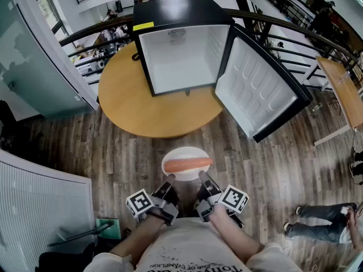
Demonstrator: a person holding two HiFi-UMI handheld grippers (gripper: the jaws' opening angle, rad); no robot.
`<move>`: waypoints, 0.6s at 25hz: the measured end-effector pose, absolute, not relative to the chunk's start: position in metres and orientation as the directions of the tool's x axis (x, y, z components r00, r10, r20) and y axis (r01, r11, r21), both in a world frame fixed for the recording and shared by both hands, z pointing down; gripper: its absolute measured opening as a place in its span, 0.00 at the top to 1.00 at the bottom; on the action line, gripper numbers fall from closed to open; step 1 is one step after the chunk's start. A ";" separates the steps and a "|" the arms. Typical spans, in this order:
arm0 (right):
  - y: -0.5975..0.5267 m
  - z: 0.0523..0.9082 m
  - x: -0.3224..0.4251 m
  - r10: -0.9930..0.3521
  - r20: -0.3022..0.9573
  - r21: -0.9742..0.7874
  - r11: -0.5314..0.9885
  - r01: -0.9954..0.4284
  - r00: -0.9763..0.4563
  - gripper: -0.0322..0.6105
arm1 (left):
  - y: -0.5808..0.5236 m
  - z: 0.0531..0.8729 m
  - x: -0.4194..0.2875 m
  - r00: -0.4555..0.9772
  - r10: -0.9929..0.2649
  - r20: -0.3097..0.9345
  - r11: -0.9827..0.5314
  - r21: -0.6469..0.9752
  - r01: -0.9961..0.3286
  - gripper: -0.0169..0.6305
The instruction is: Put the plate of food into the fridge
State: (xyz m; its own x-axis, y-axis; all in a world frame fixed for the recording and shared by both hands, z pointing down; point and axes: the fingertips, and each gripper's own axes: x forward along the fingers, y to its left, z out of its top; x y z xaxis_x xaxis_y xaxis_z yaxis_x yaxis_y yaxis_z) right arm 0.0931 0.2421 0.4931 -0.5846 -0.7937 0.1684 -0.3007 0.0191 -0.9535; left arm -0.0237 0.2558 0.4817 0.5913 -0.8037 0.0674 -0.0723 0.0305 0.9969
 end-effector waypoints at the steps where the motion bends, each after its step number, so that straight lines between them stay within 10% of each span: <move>1: 0.244 0.494 0.093 -0.793 0.175 -0.954 0.009 -0.300 -0.583 0.89 | 0.257 0.482 -0.024 0.592 -0.803 0.066 0.028 0.997 -0.072 0.92; 15: 0.249 0.496 0.076 -0.803 0.181 -0.952 0.001 -0.305 -0.567 0.89 | 0.261 0.486 -0.043 0.606 -0.792 0.077 0.034 0.996 -0.082 0.92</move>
